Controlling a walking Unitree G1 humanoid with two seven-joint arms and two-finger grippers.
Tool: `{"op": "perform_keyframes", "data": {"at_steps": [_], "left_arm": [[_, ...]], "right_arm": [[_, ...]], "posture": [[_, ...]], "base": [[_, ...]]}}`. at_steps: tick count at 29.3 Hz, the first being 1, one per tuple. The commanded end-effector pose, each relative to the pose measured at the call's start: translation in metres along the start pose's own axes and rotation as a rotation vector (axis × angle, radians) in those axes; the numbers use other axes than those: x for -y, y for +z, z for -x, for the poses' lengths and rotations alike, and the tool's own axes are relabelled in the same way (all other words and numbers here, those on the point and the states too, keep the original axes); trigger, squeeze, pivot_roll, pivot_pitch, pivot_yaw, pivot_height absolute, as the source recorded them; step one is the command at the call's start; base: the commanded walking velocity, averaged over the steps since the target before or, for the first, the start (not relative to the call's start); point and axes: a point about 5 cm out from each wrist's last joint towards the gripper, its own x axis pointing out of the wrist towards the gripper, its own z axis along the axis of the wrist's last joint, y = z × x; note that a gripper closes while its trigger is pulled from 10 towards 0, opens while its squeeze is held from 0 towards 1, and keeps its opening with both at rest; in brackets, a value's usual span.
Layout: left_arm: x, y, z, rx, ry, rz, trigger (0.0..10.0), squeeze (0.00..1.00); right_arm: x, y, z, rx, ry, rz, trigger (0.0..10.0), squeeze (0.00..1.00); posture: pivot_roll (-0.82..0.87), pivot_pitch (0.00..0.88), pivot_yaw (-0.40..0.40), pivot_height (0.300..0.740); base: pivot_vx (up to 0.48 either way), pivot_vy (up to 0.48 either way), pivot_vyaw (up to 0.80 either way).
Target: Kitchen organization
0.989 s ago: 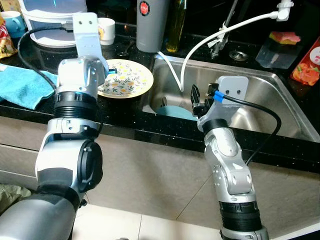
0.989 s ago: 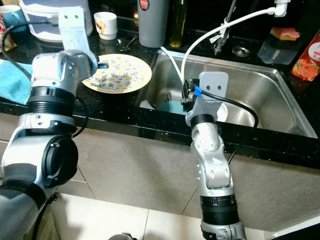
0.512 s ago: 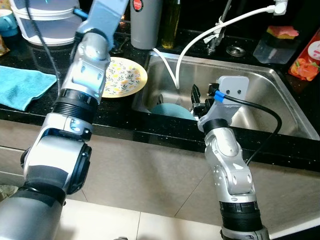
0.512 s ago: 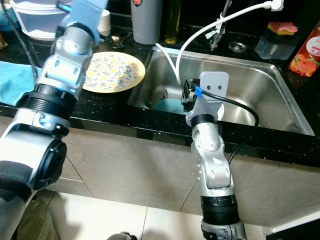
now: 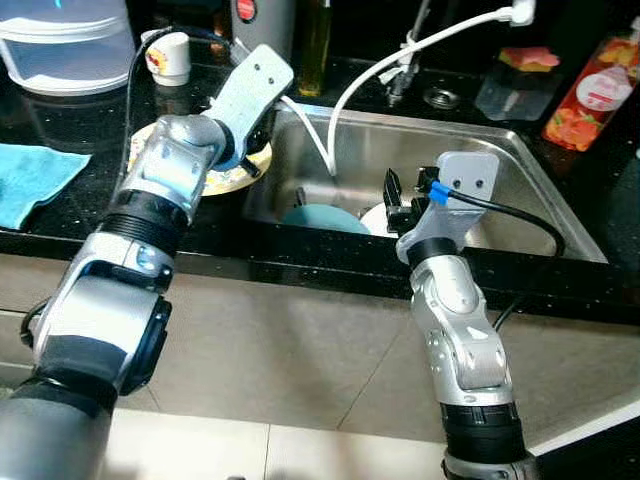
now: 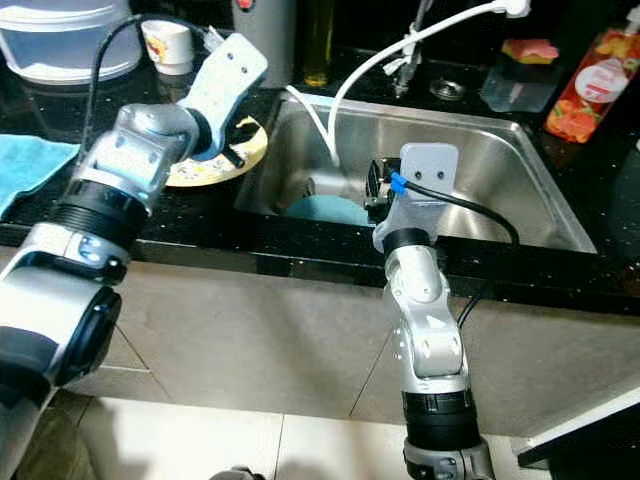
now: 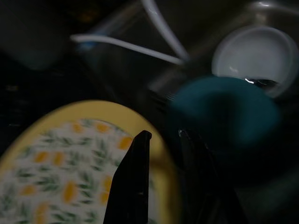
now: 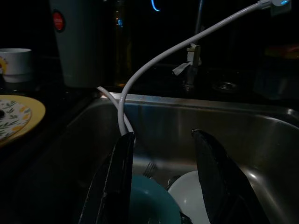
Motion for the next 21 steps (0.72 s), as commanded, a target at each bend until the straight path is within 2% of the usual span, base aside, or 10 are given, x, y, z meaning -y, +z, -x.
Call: {"op": "perform_keyframes", "data": {"at_steps": [1,7,10,12,14,18,21], "left_arm": [[-0.002,-0.003,0.004,-0.033,-0.032,-0.007,10.0,0.0],[-0.003,-0.014,0.005,-0.092,-0.026,-0.029,10.0,0.0],[-0.002,-0.02,0.003,-0.112,-0.023,-0.012,10.0,0.0],[-0.007,-0.027,0.004,-0.16,0.023,-0.022,10.0,0.0],[-0.007,-0.027,0.004,-0.16,0.023,-0.022,10.0,0.0],[-0.006,-0.035,0.004,-0.208,0.048,-0.106,10.0,0.0],[-0.004,-0.038,0.004,-0.22,0.041,-0.109,10.0,0.0]], "right_arm": [[0.005,0.0,0.002,-0.011,-0.008,0.004,10.0,0.0],[0.002,-0.003,0.005,-0.029,0.013,-0.003,10.0,0.0],[-0.002,-0.004,0.006,-0.033,0.03,-0.007,10.0,0.0],[-0.004,-0.003,0.004,-0.03,0.034,-0.014,10.0,0.0],[-0.004,-0.003,0.004,-0.03,0.034,-0.014,10.0,0.0],[-0.005,-0.003,0.002,-0.029,0.033,-0.027,10.0,0.0],[-0.004,-0.003,0.002,-0.028,0.03,-0.028,10.0,0.0]], "posture": [[0.22,0.085,-0.082,0.74],[0.22,0.099,-0.103,0.74],[0.22,0.099,-0.106,0.74],[0.22,0.094,-0.106,0.74],[0.22,0.094,-0.106,0.74],[0.22,0.08,-0.095,0.74],[0.22,0.075,-0.09,0.74]], "base": [[0.0,0.0,0.0],[0.0,0.0,0.0],[0.0,0.0,0.0],[0.0,0.0,0.0],[0.0,0.0,0.0],[0.0,0.0,0.0],[0.0,0.0,0.0]]}}
